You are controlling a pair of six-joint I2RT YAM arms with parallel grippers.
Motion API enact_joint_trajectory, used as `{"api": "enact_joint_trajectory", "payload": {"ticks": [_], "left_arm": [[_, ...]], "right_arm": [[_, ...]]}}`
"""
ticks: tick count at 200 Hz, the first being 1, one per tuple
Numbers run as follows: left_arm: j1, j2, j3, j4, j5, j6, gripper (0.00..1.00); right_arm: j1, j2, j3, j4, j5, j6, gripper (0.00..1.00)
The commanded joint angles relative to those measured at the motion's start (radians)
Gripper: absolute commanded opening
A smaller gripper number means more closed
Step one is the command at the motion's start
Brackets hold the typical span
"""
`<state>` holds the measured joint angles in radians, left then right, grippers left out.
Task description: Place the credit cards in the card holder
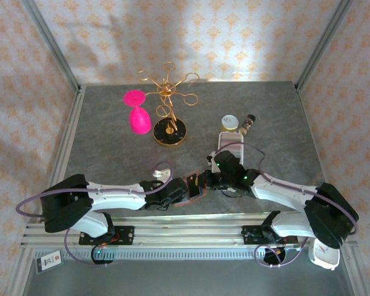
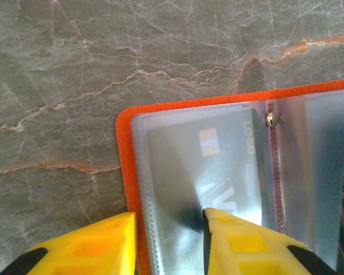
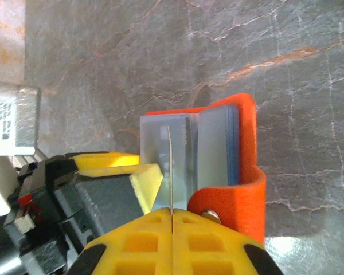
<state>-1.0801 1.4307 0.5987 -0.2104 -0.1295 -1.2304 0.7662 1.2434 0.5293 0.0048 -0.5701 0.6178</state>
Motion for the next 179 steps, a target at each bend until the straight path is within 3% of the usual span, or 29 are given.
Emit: {"api": "enact_joint_trajectory", "payload": {"ticks": [1, 87, 179], "left_arm": [[-0.006, 0.001, -0.037, -0.028, -0.005, -0.001, 0.29], [-0.007, 0.001, -0.060, 0.003, 0.007, 0.002, 0.25], [-0.006, 0.010, -0.066, 0.028, 0.018, 0.005, 0.22]], "right_arm": [[0.016, 0.026, 0.021, 0.076, 0.028, 0.049, 0.00], [0.033, 0.109, 0.020, 0.097, 0.101, 0.047, 0.00], [0.033, 0.162, 0.006, 0.162, 0.098, 0.061, 0.00]]}}
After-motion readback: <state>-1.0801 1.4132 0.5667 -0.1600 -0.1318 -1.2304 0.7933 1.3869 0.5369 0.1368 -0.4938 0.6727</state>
